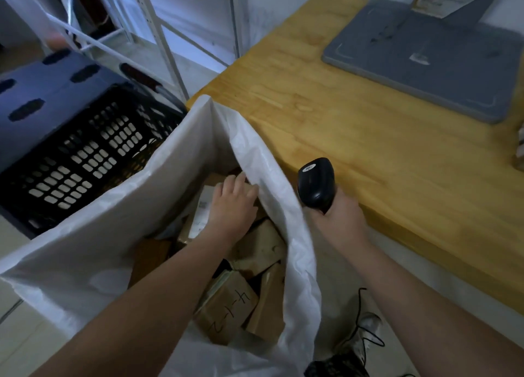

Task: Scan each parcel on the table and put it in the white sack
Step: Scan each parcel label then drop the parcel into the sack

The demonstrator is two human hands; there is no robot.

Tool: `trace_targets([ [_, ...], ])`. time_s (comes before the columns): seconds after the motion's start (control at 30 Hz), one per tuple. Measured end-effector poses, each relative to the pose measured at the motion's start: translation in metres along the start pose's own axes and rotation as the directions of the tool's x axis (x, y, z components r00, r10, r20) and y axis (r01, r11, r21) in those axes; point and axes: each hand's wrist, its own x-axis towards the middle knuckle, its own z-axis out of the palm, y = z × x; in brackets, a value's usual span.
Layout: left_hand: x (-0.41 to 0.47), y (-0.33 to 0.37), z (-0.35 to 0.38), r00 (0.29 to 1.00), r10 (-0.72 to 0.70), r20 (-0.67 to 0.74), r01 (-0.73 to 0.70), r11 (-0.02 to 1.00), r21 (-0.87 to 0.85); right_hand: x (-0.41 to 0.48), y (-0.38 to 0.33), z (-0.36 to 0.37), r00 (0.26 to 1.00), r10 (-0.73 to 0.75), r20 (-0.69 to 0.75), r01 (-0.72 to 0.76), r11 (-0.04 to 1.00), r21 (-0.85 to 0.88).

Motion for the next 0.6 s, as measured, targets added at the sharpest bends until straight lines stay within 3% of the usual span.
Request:
trace_targets([
  [0.07,0.006,0.020,-0.027,0.990,0.083,-0.118,-0.082,0.997,0.010,-0.001,0.007,-0.026,0.998,0.044,-0.040,-0.044,0.999,-0.015],
  [0.3,0.034,0.122,-0.109,0.942,0.258,-0.216,-0.283,0.954,-0.093,0.004,0.051,-0.136,0.969,0.181,-0.166,-0.174,0.983,0.056],
  [0.6,0.102,0.303,-0.162,0.893,0.411,-0.182,-0.436,0.891,-0.125,0.032,0.160,-0.285,0.881,0.327,-0.343,-0.291,0.944,0.154],
])
